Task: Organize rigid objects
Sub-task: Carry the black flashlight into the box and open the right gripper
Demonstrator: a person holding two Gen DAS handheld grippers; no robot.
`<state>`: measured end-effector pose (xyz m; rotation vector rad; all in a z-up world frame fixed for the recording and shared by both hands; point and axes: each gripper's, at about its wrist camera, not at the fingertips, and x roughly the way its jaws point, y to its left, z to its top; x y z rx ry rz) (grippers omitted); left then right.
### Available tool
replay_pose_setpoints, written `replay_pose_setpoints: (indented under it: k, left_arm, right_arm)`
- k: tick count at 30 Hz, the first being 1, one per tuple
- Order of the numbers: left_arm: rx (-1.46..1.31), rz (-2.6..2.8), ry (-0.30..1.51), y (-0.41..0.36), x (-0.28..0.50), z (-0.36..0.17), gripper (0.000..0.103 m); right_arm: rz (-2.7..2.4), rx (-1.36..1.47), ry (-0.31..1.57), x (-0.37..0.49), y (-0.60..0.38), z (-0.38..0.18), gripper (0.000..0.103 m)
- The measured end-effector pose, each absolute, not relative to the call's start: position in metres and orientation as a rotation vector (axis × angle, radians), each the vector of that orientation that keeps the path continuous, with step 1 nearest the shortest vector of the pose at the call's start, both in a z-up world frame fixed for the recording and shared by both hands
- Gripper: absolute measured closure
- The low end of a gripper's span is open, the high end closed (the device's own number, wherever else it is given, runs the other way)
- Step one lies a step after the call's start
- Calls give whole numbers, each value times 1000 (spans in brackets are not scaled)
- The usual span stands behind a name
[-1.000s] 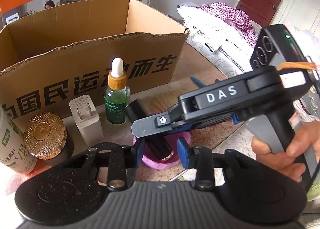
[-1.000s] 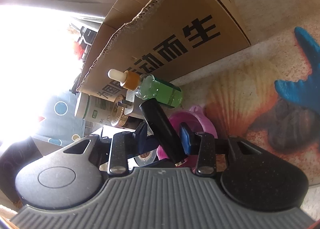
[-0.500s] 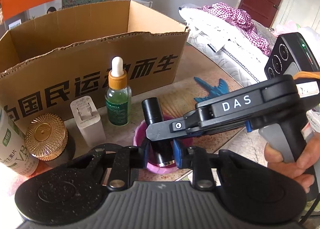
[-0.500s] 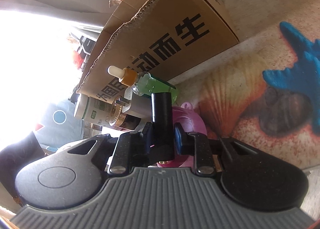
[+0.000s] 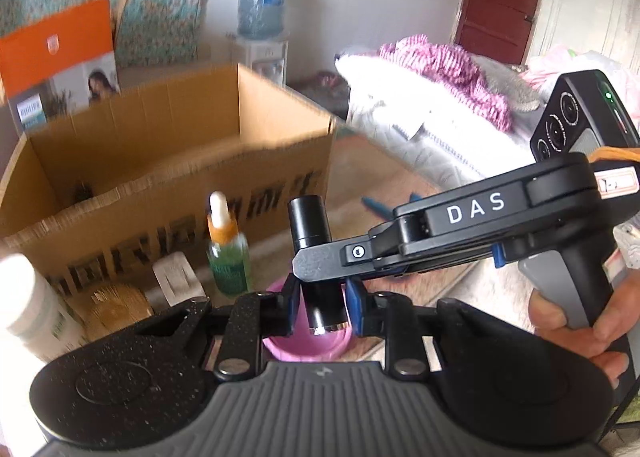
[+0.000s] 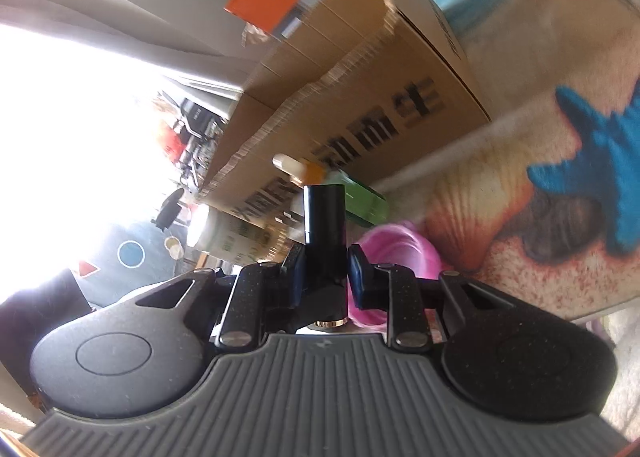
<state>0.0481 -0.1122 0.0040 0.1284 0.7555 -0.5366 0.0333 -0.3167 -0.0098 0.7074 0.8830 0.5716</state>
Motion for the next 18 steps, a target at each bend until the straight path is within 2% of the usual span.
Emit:
replay_pose_setpoints:
  k: [10,14,18]
  left_arm:
    - [115,-445,622,-84,83,82,77]
    - [110,-377,647,-66,119,93,77]
    - [53,-328,761,-37,168,85,77]
  right_arm:
    - [704,598,734,81,-288,76,81]
    - [762,573,769,131,-263,91,81]
    - [791,580,896,190,-233,86,81]
